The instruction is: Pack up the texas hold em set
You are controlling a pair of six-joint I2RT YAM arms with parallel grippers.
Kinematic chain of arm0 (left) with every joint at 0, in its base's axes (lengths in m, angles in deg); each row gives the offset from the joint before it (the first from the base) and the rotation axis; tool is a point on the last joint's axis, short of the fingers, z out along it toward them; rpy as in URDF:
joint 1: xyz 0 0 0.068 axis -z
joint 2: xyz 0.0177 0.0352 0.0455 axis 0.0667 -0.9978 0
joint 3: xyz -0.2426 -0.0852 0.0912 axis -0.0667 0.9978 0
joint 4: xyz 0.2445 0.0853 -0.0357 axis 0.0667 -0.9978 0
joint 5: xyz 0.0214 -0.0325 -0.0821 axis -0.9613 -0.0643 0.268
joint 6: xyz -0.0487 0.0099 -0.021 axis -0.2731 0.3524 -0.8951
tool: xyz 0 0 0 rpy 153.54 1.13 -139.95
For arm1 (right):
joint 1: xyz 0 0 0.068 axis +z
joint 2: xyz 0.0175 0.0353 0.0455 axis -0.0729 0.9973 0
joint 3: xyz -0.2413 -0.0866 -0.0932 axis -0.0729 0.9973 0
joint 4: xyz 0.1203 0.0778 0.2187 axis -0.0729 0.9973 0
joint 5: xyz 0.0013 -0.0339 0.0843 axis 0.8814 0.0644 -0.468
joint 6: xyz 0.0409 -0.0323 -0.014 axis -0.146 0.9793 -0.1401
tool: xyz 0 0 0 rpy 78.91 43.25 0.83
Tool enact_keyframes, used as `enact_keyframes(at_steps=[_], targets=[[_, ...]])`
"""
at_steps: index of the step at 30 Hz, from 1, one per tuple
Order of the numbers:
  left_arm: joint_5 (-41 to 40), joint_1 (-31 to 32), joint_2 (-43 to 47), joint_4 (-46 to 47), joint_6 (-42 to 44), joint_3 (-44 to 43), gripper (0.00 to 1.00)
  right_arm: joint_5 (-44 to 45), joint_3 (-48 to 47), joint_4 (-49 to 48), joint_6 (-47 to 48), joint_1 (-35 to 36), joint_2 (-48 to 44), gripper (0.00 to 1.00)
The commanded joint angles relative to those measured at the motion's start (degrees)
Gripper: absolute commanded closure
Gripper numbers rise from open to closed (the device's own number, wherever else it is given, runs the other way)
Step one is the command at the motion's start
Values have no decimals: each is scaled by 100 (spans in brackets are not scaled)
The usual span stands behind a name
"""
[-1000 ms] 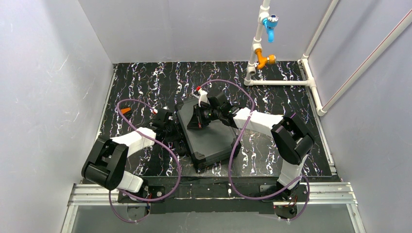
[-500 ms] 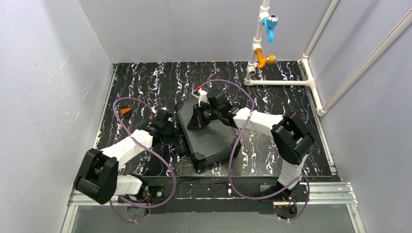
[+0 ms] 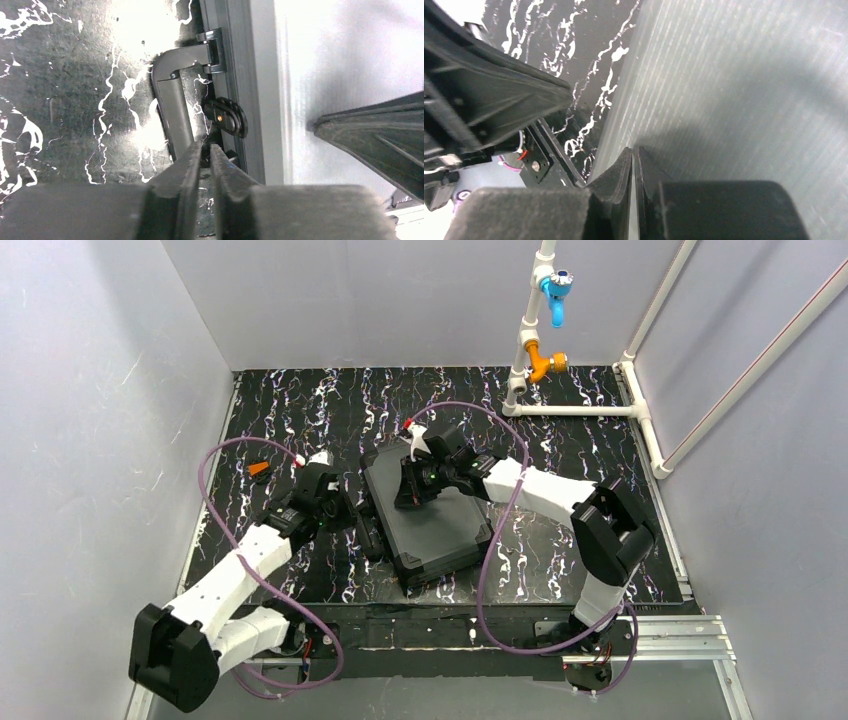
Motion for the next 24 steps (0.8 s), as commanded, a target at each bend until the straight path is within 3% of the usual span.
enact_keyframes(at_steps=[1, 4, 7, 9, 15, 21, 24], targets=[[-248, 1, 608, -661, 336, -421, 78, 691, -215, 1683, 491, -2, -262, 80], [-310, 2, 931, -868, 504, -585, 69, 779, -429, 1700, 523, -2, -574, 73], [-462, -3, 1391, -1222, 756, -881, 59, 855, -577, 1601, 575, -2, -1019, 56], [-603, -3, 1601, -1436, 857, -1055, 56, 984, -577, 1518, 608, -2, -1326, 51], [-781, -1, 2156, -1790, 1251, -1448, 41, 1306, -238, 950, 656, -2, -2491, 23], [-985, -3, 2718, -1908, 1728, -1399, 13, 1855, 172, 542, 660, -2, -3511, 6], [-1075, -1, 2941, -1982, 1919, -1369, 4, 2212, 263, 529, 664, -2, -3832, 2]])
